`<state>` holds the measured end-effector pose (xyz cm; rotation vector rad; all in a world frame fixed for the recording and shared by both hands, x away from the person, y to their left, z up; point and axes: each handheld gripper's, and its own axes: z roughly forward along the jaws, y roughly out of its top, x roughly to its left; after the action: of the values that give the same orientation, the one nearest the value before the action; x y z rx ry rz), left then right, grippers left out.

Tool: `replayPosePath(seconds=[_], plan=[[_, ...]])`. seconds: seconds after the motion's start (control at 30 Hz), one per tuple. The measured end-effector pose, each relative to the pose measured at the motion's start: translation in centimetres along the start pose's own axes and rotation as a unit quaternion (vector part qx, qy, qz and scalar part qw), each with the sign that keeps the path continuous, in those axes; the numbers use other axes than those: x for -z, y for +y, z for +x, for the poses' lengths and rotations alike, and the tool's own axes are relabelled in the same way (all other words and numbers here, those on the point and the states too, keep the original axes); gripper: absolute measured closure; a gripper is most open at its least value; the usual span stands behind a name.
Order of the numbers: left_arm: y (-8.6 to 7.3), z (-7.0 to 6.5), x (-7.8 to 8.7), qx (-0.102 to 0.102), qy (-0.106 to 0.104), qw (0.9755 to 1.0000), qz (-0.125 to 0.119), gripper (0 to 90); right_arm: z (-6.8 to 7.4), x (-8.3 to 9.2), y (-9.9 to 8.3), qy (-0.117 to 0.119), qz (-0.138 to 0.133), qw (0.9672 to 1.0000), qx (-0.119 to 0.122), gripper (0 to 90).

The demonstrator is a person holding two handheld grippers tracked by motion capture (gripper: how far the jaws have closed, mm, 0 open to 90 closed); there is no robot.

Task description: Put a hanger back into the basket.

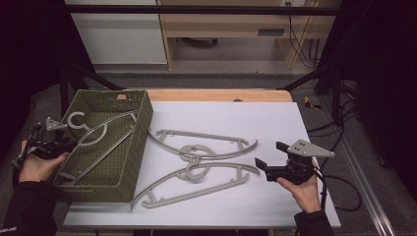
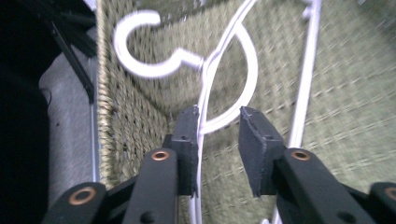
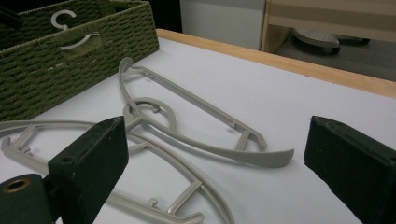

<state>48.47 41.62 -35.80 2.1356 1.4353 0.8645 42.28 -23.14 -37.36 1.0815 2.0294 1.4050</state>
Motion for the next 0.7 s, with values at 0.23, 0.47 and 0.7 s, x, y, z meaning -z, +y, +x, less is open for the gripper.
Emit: replayPosePath(seconds=[0.23, 0.47, 0.7], plan=[[0.3, -3.0, 4.7, 0.019, -0.096, 0.9850, -0.142, 57.0, 0.0, 0.1, 0.4, 0.000, -0.008, 1.0000, 0.002, 6.7], [0.2, -7.2, 7.0, 0.027, -0.171, 0.9555, -0.239, 37.9, 0.0, 0.1, 0.6, 0.001, -0.013, 0.9999, 0.005, 6.1], [0.1, -11.0, 7.1, 0.013, -0.216, 0.9365, -0.276, 23.3, 0.1, -0.3, 0.8, -0.007, -0.010, 0.9999, 0.012, 7.5]])
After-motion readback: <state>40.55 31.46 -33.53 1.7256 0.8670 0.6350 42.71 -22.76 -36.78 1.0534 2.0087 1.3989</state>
